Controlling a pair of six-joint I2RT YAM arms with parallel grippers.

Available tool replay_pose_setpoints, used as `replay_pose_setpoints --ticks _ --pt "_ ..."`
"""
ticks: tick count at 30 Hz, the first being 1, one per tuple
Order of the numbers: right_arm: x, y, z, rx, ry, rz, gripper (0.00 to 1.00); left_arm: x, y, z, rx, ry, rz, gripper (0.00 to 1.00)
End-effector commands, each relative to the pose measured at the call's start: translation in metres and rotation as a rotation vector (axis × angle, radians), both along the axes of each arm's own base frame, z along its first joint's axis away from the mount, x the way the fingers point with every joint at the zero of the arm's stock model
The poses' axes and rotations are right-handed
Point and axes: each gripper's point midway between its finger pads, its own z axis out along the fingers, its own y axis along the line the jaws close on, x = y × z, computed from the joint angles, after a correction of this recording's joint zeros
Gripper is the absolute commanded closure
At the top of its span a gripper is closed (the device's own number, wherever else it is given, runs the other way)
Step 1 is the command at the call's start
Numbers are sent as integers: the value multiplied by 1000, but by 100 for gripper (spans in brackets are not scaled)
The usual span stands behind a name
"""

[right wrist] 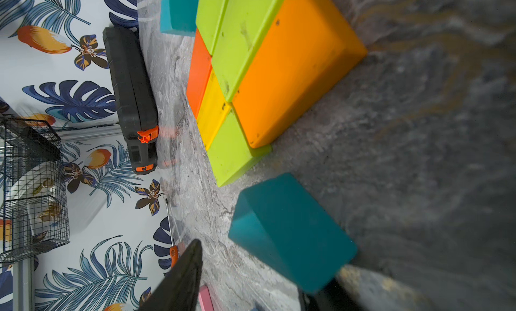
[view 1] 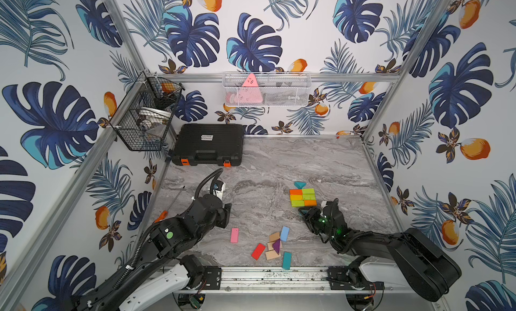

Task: Assemble a piece of candy with building blocks
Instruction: Assemble the building block at the center of the board.

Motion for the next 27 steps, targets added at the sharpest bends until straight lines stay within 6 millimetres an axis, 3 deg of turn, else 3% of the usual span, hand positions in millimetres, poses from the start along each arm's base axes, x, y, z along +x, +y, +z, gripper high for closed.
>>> replay_pose_setpoints --ticks 1,11,27 --pt "-37 -26 -46 -147 212 -12 44 1 -1 2 -4 -9 -3 43" --pt "-33 -42 -30 -237 170 -25 41 2 -2 1 -2 -4 -7 43" --pt "-18 -32 -34 -176 178 -5 41 2 -3 -1 1 2 -10 43"
